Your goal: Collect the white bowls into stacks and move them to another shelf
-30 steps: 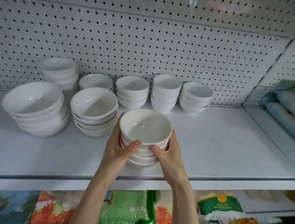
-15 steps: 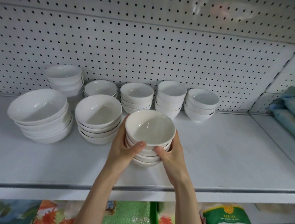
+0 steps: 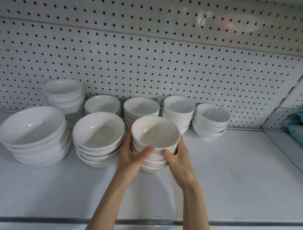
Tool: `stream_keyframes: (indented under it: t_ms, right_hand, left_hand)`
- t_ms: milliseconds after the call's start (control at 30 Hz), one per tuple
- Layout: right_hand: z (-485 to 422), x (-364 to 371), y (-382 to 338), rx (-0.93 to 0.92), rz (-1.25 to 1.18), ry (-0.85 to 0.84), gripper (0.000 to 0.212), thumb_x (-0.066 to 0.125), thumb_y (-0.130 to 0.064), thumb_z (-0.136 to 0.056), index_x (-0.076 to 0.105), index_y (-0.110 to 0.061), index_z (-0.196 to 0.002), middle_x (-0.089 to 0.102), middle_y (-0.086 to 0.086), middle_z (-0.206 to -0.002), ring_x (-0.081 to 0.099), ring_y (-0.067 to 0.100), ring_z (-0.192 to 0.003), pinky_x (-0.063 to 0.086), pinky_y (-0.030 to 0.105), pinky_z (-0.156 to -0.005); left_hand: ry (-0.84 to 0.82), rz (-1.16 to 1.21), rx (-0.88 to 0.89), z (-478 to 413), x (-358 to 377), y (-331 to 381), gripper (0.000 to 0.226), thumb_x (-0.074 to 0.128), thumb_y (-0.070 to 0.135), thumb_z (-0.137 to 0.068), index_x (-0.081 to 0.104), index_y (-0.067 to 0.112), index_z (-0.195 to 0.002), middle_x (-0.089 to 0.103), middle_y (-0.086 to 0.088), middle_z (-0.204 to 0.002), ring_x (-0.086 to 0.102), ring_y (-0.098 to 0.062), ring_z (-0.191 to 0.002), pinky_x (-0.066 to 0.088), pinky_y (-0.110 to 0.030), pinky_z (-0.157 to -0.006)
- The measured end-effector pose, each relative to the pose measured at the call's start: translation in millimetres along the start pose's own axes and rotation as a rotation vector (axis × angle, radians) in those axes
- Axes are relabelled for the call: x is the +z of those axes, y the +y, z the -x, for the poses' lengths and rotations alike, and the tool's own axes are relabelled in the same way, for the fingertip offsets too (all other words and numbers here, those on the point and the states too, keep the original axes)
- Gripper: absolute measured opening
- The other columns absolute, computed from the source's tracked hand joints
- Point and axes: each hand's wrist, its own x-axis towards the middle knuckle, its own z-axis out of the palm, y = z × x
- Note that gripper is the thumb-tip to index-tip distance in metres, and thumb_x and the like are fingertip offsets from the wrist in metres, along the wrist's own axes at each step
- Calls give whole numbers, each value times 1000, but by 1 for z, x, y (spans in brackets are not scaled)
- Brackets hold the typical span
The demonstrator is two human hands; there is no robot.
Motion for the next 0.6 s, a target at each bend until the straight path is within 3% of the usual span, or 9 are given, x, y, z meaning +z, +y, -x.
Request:
stream_keyframes:
  t_ms: [233,367,500,600]
  right_hand:
    - [-10,0,3,8,-9,-19,85,75,-34,-67,37,-25,-142,57,-9,-134,51,7,-126,46,20,-98]
    - [-8,1,-1,40,16,-27,105,81,-57,-62,30,-22,-147,52,-7,-140,48,6,-129,43,20,-103]
    - [0,0,-7,50,58,-42,80,68,-33,-79,28,-26,-148,49,-17,-141,45,-7,-127,40,10,-98]
    - [13,-1,-9,37,118,-31,78,64,-34,-82,26,-27,-149,41,-22,-145,37,-9,-132,35,13,-106]
  left_hand:
    - [-22,15,36,-13,0,-8,83,74,43,-63,45,19,-137,57,3,-134,52,-11,-126,40,-38,-109]
    - [-27,16,52,-12,2,-9,84,72,47,-65,41,23,-139,53,7,-138,48,-7,-129,37,-33,-110]
    - [14,-28,52,-3,7,-2,72,63,52,-70,35,40,-134,43,24,-139,40,11,-129,30,-10,-105]
    - [59,-36,69,12,10,-1,73,58,55,-75,29,38,-140,36,27,-143,32,13,-133,25,-5,-105]
